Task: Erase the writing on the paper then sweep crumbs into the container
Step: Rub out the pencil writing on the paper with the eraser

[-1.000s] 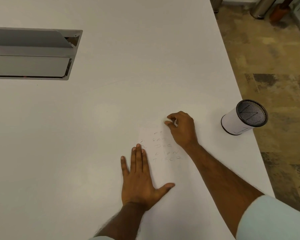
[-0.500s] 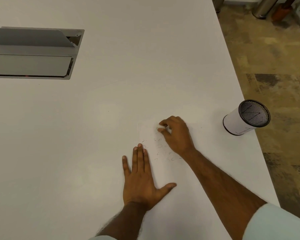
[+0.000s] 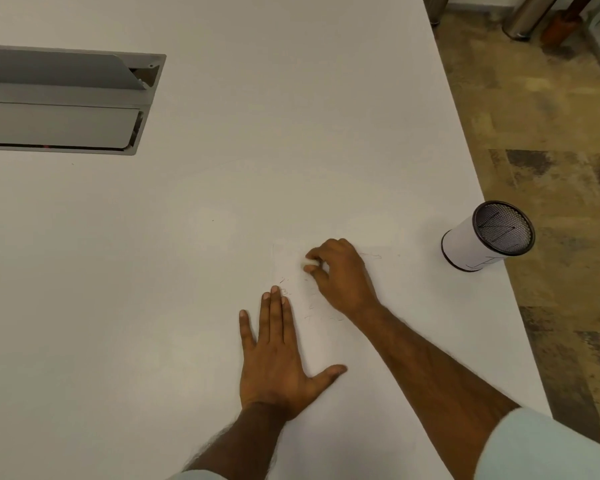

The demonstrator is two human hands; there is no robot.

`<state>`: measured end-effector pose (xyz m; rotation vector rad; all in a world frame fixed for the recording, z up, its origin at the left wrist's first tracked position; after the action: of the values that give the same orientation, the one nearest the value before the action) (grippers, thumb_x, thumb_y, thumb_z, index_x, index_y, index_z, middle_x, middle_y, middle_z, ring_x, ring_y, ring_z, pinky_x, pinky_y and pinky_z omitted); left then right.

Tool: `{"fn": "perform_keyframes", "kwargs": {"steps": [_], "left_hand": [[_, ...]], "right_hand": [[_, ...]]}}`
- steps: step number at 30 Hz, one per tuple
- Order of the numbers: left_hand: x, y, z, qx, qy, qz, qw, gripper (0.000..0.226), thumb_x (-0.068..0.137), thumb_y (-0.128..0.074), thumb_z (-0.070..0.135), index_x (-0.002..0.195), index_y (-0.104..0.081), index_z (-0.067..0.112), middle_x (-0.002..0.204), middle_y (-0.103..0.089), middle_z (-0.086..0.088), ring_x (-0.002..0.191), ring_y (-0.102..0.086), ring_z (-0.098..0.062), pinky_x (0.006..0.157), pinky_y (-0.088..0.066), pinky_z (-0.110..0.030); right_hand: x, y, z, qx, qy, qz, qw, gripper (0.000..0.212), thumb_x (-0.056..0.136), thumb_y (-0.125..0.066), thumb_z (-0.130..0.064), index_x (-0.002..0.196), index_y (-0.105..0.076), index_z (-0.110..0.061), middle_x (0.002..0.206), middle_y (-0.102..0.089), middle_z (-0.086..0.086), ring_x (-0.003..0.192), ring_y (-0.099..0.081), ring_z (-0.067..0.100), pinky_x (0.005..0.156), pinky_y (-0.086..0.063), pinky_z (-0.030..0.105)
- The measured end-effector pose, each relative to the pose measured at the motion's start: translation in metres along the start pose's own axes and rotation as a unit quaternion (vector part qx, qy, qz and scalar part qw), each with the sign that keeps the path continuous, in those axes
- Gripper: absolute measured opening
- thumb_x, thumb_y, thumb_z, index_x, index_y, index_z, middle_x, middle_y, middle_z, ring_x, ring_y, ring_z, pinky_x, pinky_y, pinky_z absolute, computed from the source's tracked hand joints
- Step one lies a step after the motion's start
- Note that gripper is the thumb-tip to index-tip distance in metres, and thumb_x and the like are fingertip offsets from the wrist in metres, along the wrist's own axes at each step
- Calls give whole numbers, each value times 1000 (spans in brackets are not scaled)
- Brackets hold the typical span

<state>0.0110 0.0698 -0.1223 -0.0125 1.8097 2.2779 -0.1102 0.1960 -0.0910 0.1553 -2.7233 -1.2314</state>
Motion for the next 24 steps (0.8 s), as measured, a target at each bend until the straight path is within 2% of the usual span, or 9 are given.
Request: {"fn": "perform_keyframes", "kwargs": {"steps": [4,8,11,13,16,21,24], "left_hand": [[0,-1,3,0,0,-2,1000,128,74,-30,97,155,-24,-1,165,-15,-17,153,-14,-32,116,-15,-66],[0,-2,2,0,3,-3,1000,128,73,-30,98,155,-24,0,165,-15,-16,153,-14,-32,116,-14,-65],[1,-2,2,-2,2,-7,1000,128,73,-30,98,155,-25,-1,165,-15,-17,153,-13,-32,116,-16,-66],[0,-2,2,-2,4,-7,1000,128,74,-29,98,155,-25,-1,165,-15,-17,153,-13,-32,116,-16,-66],[1,-2,2,1,4,-4,1000,128,73,-29,98,155,-26,-1,165,-16,-17,153,-13,-32,116,-14,-65],[1,-3,2,2,4,-1,1000,128,73,-31,98,155,-25,1,165,-16,-15,153,-12,-31,116,-13,-64],[1,-3,3,5,0,0,1000,128,74,-31,97,155,-25,-1,165,-16,-17,153,-13,-32,116,-15,-65]], "right_hand": [[20,7,8,-35,-10,33,999,10,85,-69,-19,92,-72,-11,87,-67,4,88,-55,21,73,-49,35],[33,10,13,3,-67,31,997,11,85,-70,-20,94,-71,-13,91,-67,3,90,-56,19,79,-48,34],[13,9,7,21,-29,-12,999,15,84,-71,-21,96,-70,-13,93,-67,0,88,-55,16,80,-47,31],[-3,8,5,9,-7,-25,1000,14,84,-71,-21,95,-71,-12,91,-67,0,87,-55,17,79,-48,34],[4,11,10,4,-23,15,1000,10,84,-71,-20,90,-72,-11,86,-68,3,86,-55,22,76,-49,38],[32,16,17,-10,-89,36,995,11,83,-72,-19,90,-73,-11,90,-68,4,90,-57,21,80,-49,36],[13,15,11,11,-62,8,998,15,83,-72,-20,96,-71,-12,92,-67,2,89,-56,16,80,-48,32]]}}
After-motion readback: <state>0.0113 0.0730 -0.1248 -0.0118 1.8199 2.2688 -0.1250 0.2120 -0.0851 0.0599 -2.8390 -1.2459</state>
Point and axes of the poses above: each hand's wrist, its own x-axis towards the middle knuckle, its own y-axis out of the back of the hand, z = x × y, the point moved 5 cm from there along x, towards the middle knuckle
